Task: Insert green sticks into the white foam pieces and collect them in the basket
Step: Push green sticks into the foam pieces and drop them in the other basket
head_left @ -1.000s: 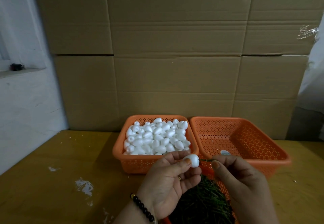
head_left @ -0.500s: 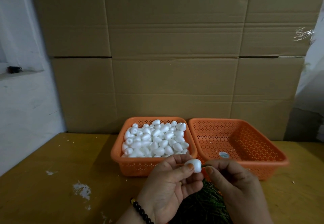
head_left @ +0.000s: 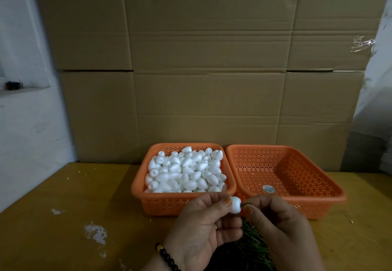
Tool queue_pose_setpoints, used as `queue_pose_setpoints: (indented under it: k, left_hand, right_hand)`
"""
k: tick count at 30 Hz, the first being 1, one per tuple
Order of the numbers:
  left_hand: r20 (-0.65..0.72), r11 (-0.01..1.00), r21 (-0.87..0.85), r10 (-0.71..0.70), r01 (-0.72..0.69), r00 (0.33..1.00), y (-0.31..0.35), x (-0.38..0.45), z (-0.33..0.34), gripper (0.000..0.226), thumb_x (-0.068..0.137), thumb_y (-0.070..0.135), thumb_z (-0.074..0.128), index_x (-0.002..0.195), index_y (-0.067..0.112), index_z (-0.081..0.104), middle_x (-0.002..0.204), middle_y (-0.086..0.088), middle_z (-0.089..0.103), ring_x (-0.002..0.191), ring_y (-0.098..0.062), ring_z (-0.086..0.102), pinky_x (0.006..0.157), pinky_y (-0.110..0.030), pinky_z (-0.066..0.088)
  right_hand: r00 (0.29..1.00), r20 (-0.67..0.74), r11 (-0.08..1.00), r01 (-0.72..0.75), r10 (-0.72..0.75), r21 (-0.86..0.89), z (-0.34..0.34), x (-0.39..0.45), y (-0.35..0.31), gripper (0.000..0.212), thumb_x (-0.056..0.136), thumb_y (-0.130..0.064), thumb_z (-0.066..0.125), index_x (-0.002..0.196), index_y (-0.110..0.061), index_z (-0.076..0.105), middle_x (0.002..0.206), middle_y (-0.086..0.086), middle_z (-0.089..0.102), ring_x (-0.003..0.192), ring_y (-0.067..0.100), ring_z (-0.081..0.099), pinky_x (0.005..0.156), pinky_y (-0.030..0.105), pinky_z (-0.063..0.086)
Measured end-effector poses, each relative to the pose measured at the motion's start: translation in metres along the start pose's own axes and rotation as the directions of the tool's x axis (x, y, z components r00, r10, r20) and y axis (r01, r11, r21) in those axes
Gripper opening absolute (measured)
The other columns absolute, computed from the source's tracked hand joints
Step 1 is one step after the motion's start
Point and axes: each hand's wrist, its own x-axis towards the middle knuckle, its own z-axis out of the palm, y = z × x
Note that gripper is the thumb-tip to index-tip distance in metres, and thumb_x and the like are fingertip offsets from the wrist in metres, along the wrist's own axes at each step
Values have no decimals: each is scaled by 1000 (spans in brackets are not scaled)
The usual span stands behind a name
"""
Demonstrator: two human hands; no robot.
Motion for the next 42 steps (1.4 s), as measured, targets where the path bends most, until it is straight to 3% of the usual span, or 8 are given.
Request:
queue_pose_setpoints:
  k: [10,16,21,27,30,33,36,42]
  left_hand:
    - [-3,1000,21,-12,13,1000,0,-2,1,30,71,20,68,93,0,69,78,-18,65,58,-20,61,48,-28,53]
    - [-26,998,37,-44,45,999,0,-3,3,30,71,29,68,86,3,70,68,-15,63,52,-17,58,43,-26,50]
    - [-27,998,29,-58,59,998,0,-3,3,30,71,29,69,85,3,71,66,-13,61,50,-16,55,42,-26,49]
    - [-30,999,-5,-36,36,999,0,-1,1,27,71,26,71,87,4,71,68,-12,61,52,-15,55,44,-27,51]
    - [-13,1000,-31,-7,6,1000,0,0,1,22,69,24,72,81,6,73,68,-10,61,54,-14,55,45,-27,51]
    - [-13,999,-47,7,-7,1000,-1,0,1,16,67,22,72,76,9,74,69,-9,62,54,-13,55,45,-27,51]
    - [-34,998,-56,2,-4,999,0,1,1,23,68,20,71,86,6,70,70,-9,62,55,-13,55,46,-27,51]
    - [-15,998,-63,-12,11,1000,1,0,-1,31,68,13,69,98,5,64,77,-9,67,60,-14,58,51,-28,53]
  right_hand:
    - [996,11,992,86,-85,-95,-2,-2,-2,27,73,-7,75,76,-34,70,74,-4,71,64,6,64,60,17,49]
    - [992,-11,989,125,-126,-77,-2,-2,-5,13,65,-34,69,78,-36,70,71,-8,70,64,5,63,58,11,46]
    - [997,-4,996,81,-81,-36,-2,-1,-2,14,63,-39,68,77,-36,71,73,-6,71,64,4,63,58,14,47]
    - [997,25,997,73,-72,-34,-3,-1,-2,9,69,-31,69,77,-35,71,77,-6,72,67,3,66,61,16,50]
    - [997,20,995,77,-76,-55,-2,0,-1,19,74,-15,73,75,-34,71,75,-4,72,65,4,66,61,16,50]
    - [997,23,995,70,-68,-75,-2,-1,0,21,75,-13,73,76,-34,71,74,-5,72,64,4,65,59,16,50]
    - [998,25,994,62,-60,-88,-2,-2,1,22,75,-14,73,77,-36,71,74,-6,72,65,7,64,60,21,51]
    - [999,11,994,50,-49,-102,-1,-1,2,23,75,-15,74,80,-37,70,73,-7,71,63,6,64,59,18,50]
